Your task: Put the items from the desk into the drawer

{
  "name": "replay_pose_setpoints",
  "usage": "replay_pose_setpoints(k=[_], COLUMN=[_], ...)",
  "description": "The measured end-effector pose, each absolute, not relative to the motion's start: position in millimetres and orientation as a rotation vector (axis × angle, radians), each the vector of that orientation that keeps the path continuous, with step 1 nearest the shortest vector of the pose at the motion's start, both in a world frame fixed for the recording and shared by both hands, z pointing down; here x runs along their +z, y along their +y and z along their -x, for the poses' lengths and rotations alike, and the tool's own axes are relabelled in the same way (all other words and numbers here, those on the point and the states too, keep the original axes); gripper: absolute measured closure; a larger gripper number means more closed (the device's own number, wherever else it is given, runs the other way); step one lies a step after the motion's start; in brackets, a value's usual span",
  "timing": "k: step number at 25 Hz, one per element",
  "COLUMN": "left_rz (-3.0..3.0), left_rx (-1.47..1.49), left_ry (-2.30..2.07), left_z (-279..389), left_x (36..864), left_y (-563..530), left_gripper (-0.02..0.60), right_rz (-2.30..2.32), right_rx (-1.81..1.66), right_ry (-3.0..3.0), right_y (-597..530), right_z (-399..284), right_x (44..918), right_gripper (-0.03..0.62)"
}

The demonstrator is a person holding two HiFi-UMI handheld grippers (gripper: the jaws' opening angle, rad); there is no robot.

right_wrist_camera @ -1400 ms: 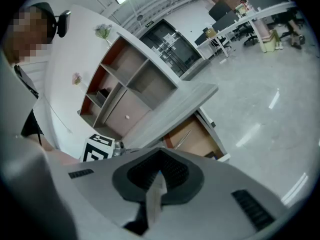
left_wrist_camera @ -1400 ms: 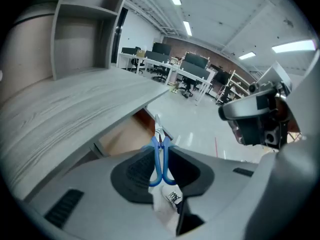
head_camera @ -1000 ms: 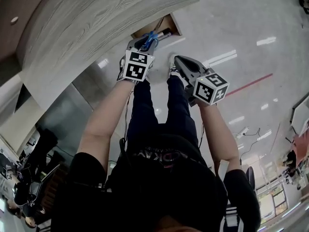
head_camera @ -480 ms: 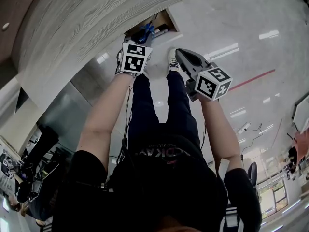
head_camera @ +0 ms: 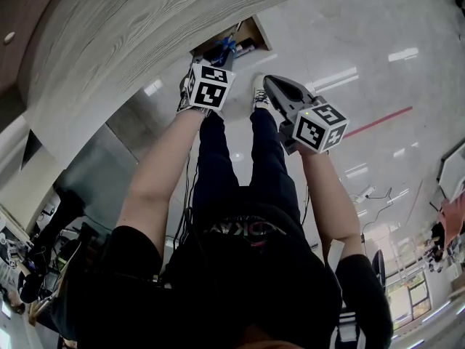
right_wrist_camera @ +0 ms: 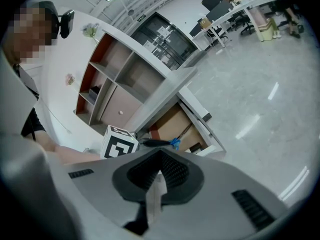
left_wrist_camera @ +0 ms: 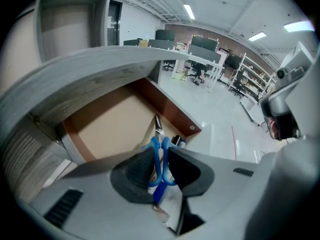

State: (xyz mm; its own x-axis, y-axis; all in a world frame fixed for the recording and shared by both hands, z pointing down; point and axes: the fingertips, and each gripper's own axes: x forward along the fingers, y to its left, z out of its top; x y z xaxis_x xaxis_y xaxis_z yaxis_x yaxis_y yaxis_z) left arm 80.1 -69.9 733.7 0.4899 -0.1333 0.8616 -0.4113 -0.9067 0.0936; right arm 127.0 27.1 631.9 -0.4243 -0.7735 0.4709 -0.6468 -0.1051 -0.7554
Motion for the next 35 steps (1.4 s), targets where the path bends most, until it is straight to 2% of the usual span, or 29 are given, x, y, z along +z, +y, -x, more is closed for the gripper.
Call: replay_pose_setpoints(k=[14,17,20,35], left_rz=[-2.44,-2.453,-2.464,-2.531], left_rx=[1.313,1.282,1.226,0.897], left_ry=[-0.466,-0.46,-0.435,-0.331], left_z=[-74.2,-68.7,-65.8,-43.6], left_x=[726.5,716.8,697.6,552.7], left_y=[-78.7,-76.9,-73.6,-57.1], left_gripper=[0.482,0.535,0.568,0.571], right_rz=[1.61,1.607,1.608,1.593], right_rx=[-1.56,-1.546,-1.52,-1.295], right_ry=[2.031,2.045,2.066,2.271], right_y=[20.5,19.2,16.4,-14.6], right_z=[-125.5,-124.6,-123.8,-105.5], right_x=[629.2,625.8,616.6,537.0], right_gripper=[0.583,0.583,0.583,0.583])
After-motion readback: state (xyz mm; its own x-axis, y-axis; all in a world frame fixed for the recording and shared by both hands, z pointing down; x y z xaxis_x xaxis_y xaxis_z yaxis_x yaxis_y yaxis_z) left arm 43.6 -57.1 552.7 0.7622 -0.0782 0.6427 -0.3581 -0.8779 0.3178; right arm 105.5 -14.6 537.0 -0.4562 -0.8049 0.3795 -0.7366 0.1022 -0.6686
